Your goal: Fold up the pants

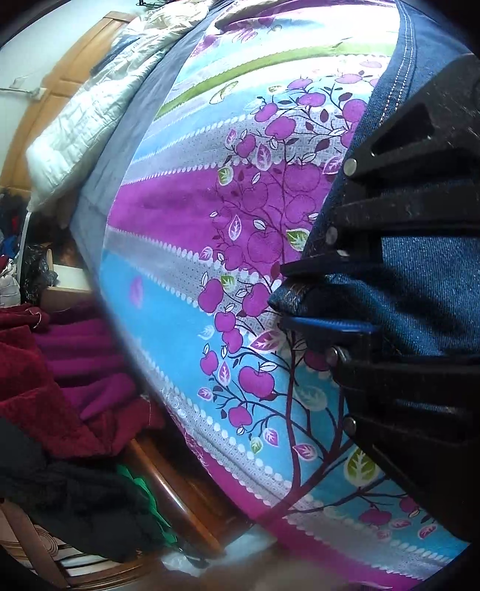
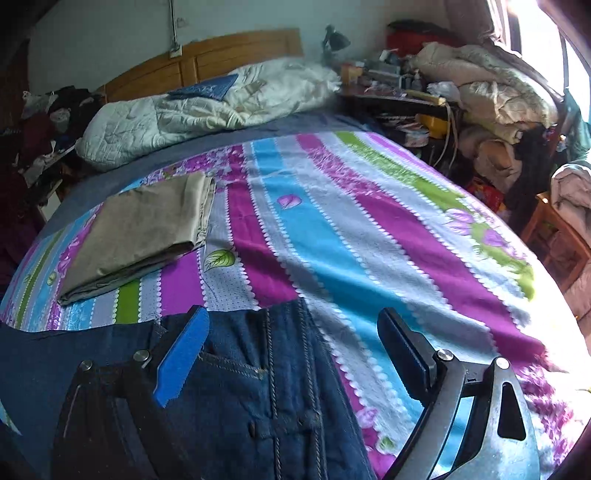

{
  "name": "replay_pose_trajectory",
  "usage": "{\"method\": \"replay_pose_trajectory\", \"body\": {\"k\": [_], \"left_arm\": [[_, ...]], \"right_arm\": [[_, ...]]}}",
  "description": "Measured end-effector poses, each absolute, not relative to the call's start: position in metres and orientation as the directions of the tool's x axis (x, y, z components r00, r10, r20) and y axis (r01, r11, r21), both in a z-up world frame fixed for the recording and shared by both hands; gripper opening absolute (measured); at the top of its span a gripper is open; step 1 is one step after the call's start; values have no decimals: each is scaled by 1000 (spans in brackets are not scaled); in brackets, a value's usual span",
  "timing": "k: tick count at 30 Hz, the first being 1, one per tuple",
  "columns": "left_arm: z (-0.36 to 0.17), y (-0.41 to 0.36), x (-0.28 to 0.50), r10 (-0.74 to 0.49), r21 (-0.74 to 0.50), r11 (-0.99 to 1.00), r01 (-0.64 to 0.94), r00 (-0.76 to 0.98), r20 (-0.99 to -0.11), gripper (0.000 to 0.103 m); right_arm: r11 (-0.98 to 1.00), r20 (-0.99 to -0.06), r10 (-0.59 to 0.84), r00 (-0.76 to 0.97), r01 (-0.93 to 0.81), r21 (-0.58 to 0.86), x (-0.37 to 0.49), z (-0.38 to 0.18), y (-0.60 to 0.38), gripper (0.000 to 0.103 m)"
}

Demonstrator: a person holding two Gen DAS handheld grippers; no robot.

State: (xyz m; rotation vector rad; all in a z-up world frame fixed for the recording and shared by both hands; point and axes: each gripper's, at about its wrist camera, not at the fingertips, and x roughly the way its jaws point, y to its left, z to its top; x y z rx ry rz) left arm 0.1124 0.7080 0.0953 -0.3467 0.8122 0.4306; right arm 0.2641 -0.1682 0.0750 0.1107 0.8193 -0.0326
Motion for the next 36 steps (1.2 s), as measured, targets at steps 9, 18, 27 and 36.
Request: {"method": "replay_pose_trajectory", "body": {"k": [9,18,27,36], "left_arm": [[94,709,112,234,-134,859,-495,610,-757,22],[134,702,80,254,-182,841,-509,670,-698,15],[233,691,-146,163,-373,873,-314,909,-384,13],[130,700,-356,189,-512,684,-519,805,-563,25]], "right_arm": [[976,-859,68,508,142,162,325,-3,-172,34],[974,-762,81,642,112,198,251,90,-167,25],[941,-624,213,752,15,339,46,176,-209,24],[819,-745,216,631,299,490,-117,49,-290,38]]}}
